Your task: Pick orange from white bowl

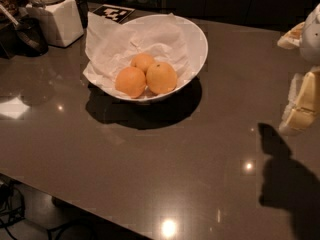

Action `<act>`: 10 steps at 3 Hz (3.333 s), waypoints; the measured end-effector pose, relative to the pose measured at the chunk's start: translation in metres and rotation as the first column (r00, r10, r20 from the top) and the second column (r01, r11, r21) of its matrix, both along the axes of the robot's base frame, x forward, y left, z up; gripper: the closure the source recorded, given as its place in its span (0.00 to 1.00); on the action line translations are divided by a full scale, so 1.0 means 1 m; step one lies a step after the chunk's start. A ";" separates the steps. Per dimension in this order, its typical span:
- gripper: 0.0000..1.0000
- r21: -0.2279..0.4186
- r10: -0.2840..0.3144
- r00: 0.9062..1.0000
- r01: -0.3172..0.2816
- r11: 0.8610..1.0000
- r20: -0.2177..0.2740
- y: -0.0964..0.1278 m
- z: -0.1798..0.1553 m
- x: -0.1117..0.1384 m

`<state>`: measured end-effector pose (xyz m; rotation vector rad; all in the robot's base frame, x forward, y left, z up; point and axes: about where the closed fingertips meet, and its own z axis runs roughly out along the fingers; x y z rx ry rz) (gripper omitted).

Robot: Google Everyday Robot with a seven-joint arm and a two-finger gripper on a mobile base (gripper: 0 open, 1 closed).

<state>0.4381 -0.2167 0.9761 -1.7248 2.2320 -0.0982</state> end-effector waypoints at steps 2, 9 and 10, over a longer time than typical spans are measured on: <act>0.00 -0.009 -0.005 1.000 0.005 1.000 -0.007 0.002 0.001 0.003; 0.00 0.012 -0.016 0.998 0.016 1.000 -0.065 0.117 -0.005 0.091; 0.00 0.001 0.001 0.997 -0.001 1.000 -0.081 0.137 -0.011 0.104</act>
Offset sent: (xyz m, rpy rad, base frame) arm 0.0050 0.0024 -0.0033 -0.0227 0.0446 -0.0103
